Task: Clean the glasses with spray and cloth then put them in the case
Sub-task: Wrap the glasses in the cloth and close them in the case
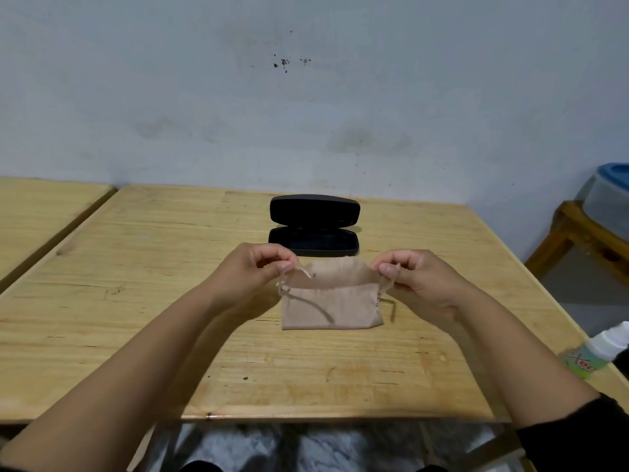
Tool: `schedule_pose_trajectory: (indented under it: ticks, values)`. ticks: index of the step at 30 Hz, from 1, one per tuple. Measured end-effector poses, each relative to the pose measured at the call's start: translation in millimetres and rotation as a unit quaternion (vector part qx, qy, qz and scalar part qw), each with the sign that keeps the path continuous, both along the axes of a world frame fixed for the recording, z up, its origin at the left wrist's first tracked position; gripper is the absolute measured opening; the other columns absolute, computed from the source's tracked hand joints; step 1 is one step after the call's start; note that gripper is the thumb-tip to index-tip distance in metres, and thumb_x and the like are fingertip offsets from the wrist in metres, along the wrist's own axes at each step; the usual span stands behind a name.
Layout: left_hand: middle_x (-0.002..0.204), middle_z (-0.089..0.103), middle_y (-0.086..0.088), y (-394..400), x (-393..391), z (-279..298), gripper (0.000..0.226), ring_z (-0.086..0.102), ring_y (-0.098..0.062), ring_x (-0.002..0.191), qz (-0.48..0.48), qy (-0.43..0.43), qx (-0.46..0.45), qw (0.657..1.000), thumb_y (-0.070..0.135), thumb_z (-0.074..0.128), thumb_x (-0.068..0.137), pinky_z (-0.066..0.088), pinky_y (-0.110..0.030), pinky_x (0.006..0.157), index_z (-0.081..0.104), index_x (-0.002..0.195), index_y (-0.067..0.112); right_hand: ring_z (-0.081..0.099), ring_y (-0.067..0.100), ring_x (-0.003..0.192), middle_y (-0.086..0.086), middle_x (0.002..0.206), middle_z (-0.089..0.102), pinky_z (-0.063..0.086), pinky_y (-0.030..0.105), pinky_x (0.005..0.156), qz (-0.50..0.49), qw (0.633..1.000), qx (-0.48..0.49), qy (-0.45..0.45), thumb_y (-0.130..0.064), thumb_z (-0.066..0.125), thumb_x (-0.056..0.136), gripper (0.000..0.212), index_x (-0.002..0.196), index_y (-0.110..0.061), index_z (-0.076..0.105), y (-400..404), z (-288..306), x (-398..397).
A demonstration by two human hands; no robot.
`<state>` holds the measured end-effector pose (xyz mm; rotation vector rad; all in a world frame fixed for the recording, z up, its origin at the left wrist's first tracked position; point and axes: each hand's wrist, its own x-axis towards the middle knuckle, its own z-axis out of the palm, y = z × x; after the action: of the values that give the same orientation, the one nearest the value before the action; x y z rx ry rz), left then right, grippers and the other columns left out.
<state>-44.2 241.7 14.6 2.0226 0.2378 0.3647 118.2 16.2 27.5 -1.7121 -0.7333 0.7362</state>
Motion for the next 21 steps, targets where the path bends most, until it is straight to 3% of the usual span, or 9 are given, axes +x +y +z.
schedule_pose_trajectory:
  ticks: [2, 4, 6, 10, 12, 14, 17, 21]
  values:
    - [0.083, 0.071, 0.013, 2.4, -4.7, 0.4, 0.022, 0.064, -0.003, 0.086, -0.027, 0.005, 0.028, 0.999, 0.008, 0.055, 0.09, 0.047, -0.013, 0.08, 0.071, 0.083, 0.022, 0.056, -0.002, 0.065, -0.013, 0.069, 0.067, 0.045, 0.014, 0.067, 0.046, 0.997, -0.049, -0.03, -0.006, 0.053, 0.093, 0.02, 0.088, -0.014, 0.071, -3.4, 1.2, -0.2]
    - [0.084, 0.071, 0.018, 3.0, -9.6, -0.9, 0.026, 0.063, -0.001, 0.087, -0.024, 0.013, 0.037, 0.999, 0.007, 0.054, 0.091, 0.045, -0.01, 0.08, 0.071, 0.084, 0.025, 0.058, 0.015, 0.082, 0.001, 0.081, 0.069, 0.043, 0.03, 0.081, 0.045, 0.998, -0.047, -0.011, -0.005, 0.052, 0.093, 0.025, 0.085, -0.016, 0.073, -5.9, -3.5, -0.1]
    - [0.081, 0.069, 0.021, 1.9, -13.9, -1.8, 0.027, 0.061, 0.001, 0.086, -0.001, 0.012, 0.037, 0.999, 0.007, 0.053, 0.091, 0.041, -0.005, 0.076, 0.07, 0.086, 0.027, 0.051, 0.027, 0.084, 0.011, 0.079, 0.066, 0.037, 0.037, 0.081, 0.009, 0.999, -0.006, 0.032, 0.001, 0.051, 0.093, 0.029, 0.083, -0.012, 0.075, -7.2, -10.4, -0.8]
    - [0.084, 0.07, 0.013, -5.2, -24.3, -4.0, 0.022, 0.062, -0.004, 0.086, 0.099, -0.016, 0.026, 0.995, 0.015, 0.055, 0.091, 0.043, -0.009, 0.073, 0.071, 0.089, 0.031, 0.056, 0.015, 0.07, 0.011, 0.079, 0.07, 0.041, 0.024, 0.066, -0.125, 0.991, 0.039, 0.042, 0.004, 0.049, 0.093, 0.035, 0.077, -0.015, 0.074, -10.7, -17.1, -7.1]
    - [0.086, 0.068, 0.016, -14.9, -34.1, -4.8, 0.015, 0.06, 0.0, 0.083, 0.186, -0.029, 0.04, 0.981, 0.022, 0.059, 0.088, 0.042, -0.015, 0.069, 0.07, 0.087, 0.033, 0.061, 0.015, 0.076, 0.013, 0.092, 0.071, 0.046, 0.026, 0.071, -0.198, 0.98, 0.026, -0.004, -0.002, 0.052, 0.093, 0.031, 0.08, -0.02, 0.074, -16.0, -17.4, -17.0]
    - [0.083, 0.066, 0.019, -28.4, -46.0, -5.0, 0.008, 0.058, 0.003, 0.08, 0.237, -0.042, 0.069, 0.968, 0.026, 0.064, 0.084, 0.041, -0.015, 0.066, 0.069, 0.084, 0.032, 0.061, 0.011, 0.081, 0.0, 0.091, 0.071, 0.048, 0.023, 0.071, -0.241, 0.967, -0.024, -0.075, -0.012, 0.057, 0.091, 0.019, 0.089, -0.022, 0.073, -24.6, -12.9, -38.6]
    - [0.081, 0.066, 0.018, -47.8, -54.7, -6.2, 0.005, 0.058, 0.005, 0.077, 0.213, -0.049, 0.134, 0.967, 0.028, 0.069, 0.079, 0.04, -0.007, 0.065, 0.071, 0.083, 0.03, 0.061, 0.011, 0.079, -0.005, 0.085, 0.07, 0.047, 0.021, 0.068, -0.257, 0.954, -0.035, -0.149, -0.019, 0.065, 0.085, 0.01, 0.091, -0.022, 0.073, -33.0, -11.2, -70.2]
    - [0.087, 0.068, 0.011, -62.7, -44.6, -13.7, 0.013, 0.056, 0.003, 0.077, 0.191, -0.028, 0.21, 0.958, 0.029, 0.069, 0.079, 0.036, -0.001, 0.068, 0.073, 0.091, 0.025, 0.057, 0.003, 0.071, -0.004, 0.081, 0.067, 0.042, 0.004, 0.063, -0.234, 0.934, -0.046, -0.265, -0.016, 0.071, 0.081, 0.008, 0.086, -0.019, 0.076, -26.8, -19.1, -87.0]
